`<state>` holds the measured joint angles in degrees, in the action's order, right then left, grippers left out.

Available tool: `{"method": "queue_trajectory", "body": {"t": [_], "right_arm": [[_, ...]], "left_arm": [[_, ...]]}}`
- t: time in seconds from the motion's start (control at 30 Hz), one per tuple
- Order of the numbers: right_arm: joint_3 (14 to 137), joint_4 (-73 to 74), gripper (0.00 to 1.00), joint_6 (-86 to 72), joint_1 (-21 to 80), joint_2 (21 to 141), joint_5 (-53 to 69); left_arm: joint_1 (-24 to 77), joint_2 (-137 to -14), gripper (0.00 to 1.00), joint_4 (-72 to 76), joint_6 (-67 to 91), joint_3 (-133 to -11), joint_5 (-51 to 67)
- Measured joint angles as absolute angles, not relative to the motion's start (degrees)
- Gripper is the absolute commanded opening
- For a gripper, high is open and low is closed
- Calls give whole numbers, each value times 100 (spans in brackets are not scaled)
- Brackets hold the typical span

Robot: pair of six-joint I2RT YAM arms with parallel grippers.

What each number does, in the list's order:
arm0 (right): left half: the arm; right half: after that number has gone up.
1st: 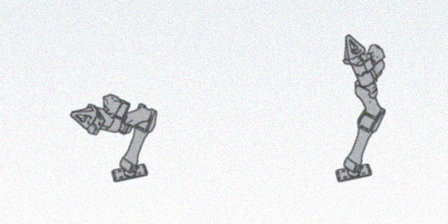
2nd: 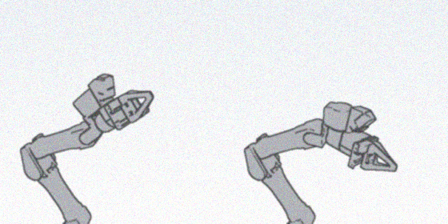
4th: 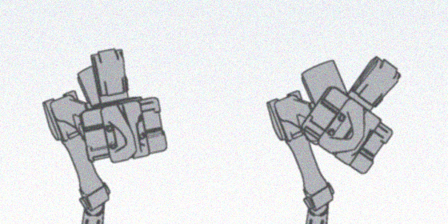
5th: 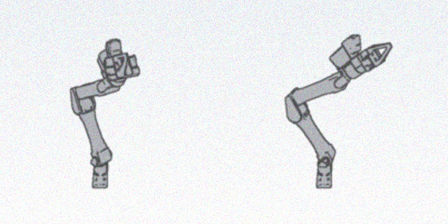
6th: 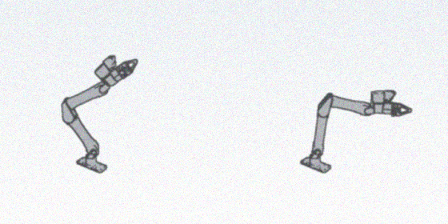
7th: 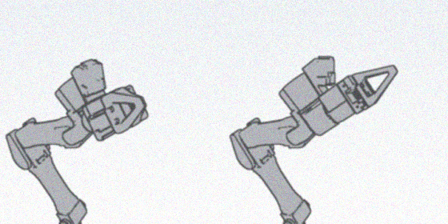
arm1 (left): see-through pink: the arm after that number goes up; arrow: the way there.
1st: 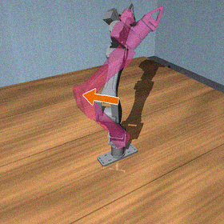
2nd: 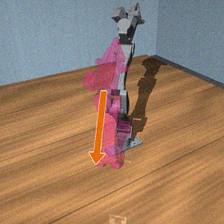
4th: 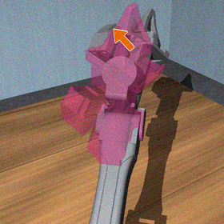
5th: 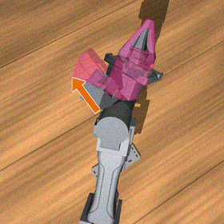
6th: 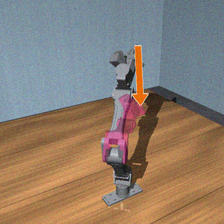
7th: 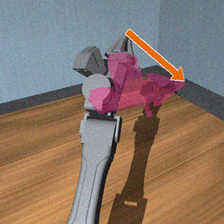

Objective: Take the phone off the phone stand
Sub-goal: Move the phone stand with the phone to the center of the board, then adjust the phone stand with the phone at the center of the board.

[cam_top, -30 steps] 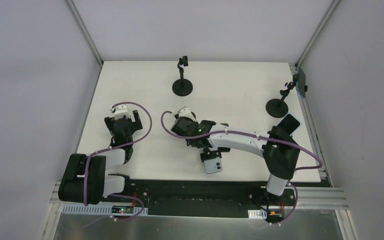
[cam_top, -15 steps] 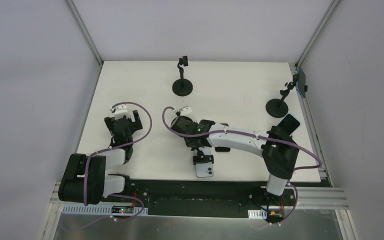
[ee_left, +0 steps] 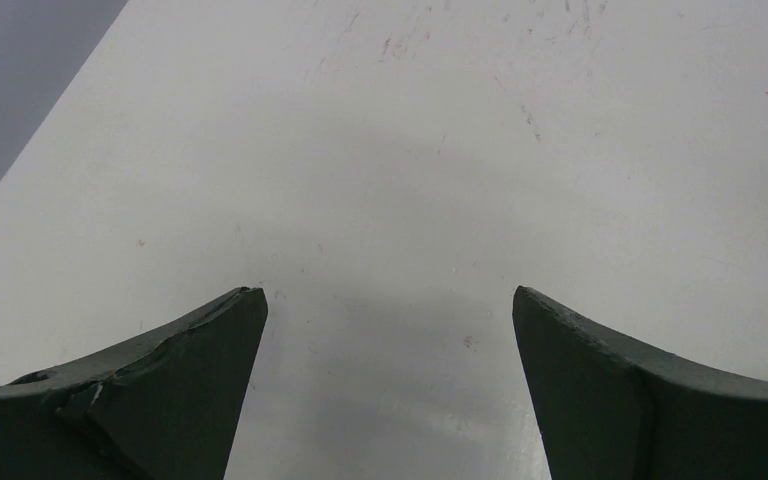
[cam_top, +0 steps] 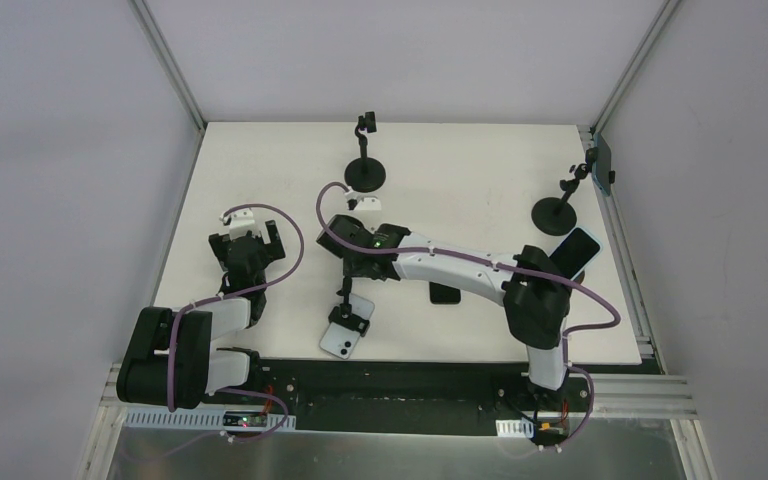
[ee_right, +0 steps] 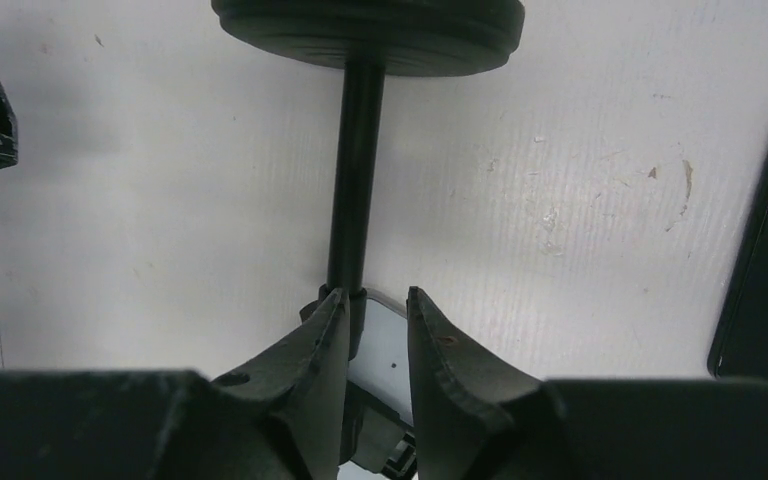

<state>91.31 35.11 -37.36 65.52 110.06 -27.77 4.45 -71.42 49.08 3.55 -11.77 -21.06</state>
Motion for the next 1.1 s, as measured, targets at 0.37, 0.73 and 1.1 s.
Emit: {"method": "queue_trajectory", "body": {"t": [0.37,0.73,1.1], "right_arm": [[8565,3273,50,-3328,6549,10781,-2803],[7290,2652,57,-2001,6154,9345,-2078],[7218,2137,61,252,5802,9264,322]], "left_arm": [[447,-7142,99,4908,355,-1177,-2115],[1094,-5367,99,2670,733,-2110,-2961],[1083,-3857,99,-864,2217,-3684,-1918]]}}
